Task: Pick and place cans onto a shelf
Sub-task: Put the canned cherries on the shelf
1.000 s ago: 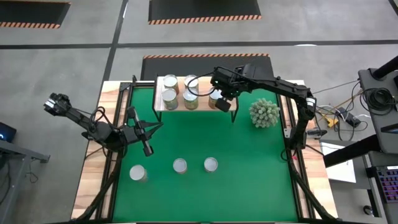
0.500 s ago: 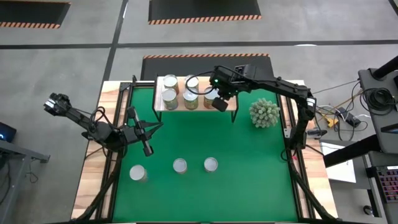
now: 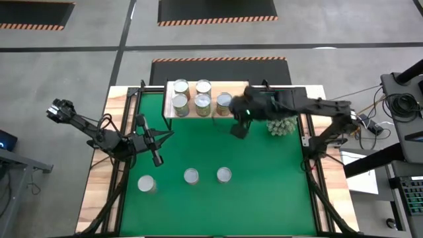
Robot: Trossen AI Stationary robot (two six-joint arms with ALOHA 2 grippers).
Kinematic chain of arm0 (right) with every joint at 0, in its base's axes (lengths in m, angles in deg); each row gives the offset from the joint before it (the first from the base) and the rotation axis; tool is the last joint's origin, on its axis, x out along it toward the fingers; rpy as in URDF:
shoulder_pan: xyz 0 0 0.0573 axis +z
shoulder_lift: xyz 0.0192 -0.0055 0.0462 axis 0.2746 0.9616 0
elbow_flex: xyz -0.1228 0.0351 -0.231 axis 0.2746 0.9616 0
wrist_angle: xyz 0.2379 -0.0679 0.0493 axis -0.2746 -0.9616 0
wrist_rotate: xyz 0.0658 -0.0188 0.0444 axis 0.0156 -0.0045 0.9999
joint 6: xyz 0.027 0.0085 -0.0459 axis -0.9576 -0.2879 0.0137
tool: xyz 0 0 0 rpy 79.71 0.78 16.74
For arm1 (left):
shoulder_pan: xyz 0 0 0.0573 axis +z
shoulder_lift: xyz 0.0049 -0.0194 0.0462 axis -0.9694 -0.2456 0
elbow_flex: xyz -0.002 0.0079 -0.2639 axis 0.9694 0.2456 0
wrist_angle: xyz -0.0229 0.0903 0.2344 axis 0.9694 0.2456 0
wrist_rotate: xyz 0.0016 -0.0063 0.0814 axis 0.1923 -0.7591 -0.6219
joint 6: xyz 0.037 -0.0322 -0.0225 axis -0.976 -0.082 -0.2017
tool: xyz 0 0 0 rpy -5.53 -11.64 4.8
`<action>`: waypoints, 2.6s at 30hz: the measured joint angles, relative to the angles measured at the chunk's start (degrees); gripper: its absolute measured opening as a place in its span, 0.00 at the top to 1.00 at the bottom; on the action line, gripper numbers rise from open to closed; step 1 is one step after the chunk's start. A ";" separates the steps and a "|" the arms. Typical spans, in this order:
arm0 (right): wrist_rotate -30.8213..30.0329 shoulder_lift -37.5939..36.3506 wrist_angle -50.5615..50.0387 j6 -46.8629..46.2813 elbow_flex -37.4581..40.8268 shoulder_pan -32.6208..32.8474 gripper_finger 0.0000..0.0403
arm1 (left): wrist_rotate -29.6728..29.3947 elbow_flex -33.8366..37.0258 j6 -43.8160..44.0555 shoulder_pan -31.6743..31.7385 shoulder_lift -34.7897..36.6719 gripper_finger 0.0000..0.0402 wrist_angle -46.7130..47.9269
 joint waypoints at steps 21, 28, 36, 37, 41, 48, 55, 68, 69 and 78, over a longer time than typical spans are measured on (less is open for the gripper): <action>-1.87 -24.79 55.08 15.51 51.56 15.91 0.98 | -6.53 0.00 30.63 -0.02 -2.51 1.00 6.41; -1.89 -31.78 59.33 21.61 55.84 15.89 0.98 | -14.58 -7.99 51.68 0.15 -3.98 1.00 27.48; -1.87 -35.01 58.35 22.62 55.96 15.89 0.98 | -2.99 -27.89 67.46 0.84 -13.37 1.00 54.27; -1.87 -35.01 57.86 22.62 55.96 15.89 0.98 | -0.23 -30.55 69.78 1.08 -15.09 1.00 58.21; -1.87 -34.94 56.64 23.55 56.03 15.89 0.98 | 15.43 -40.70 83.30 2.65 -22.69 1.00 78.11; -1.87 -34.97 56.04 24.58 56.18 15.89 0.98 | 45.12 -45.93 106.68 3.40 -33.89 1.00 107.50; -1.84 -34.95 54.09 25.75 56.20 15.86 0.98 | 54.65 -38.70 117.92 -2.26 -36.39 1.00 97.03; -1.84 -34.97 54.57 27.21 56.20 15.86 0.98 | 55.81 -31.19 131.26 -8.45 -34.11 0.90 97.74; -1.84 -34.97 54.57 27.33 56.20 15.86 0.98 | 55.71 -31.19 131.37 -8.45 -34.00 0.87 97.84; -1.84 -34.95 54.08 26.90 56.20 15.86 0.98 | 54.58 -31.15 133.75 -8.83 -34.05 0.41 100.93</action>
